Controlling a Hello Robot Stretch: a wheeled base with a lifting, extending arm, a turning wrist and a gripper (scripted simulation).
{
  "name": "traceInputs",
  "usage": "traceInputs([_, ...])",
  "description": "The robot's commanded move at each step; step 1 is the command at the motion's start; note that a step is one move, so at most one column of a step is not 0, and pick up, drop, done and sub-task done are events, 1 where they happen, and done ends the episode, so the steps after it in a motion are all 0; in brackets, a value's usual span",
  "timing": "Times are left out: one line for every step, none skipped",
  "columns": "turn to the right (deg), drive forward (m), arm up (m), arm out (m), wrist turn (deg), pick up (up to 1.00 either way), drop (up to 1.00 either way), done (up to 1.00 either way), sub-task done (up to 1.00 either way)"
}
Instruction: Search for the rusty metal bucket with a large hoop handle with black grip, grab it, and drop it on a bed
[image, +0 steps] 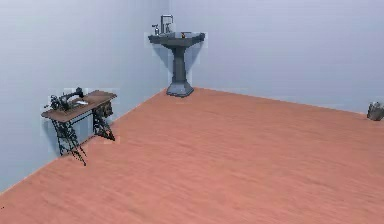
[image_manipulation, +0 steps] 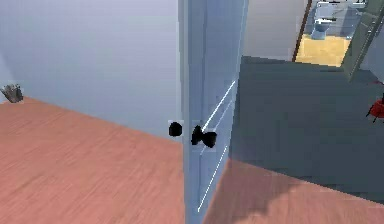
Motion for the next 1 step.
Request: traceInputs([21.0,0.0,0.0,0.0,0.0,0.0,0.0,0.0,0.0])
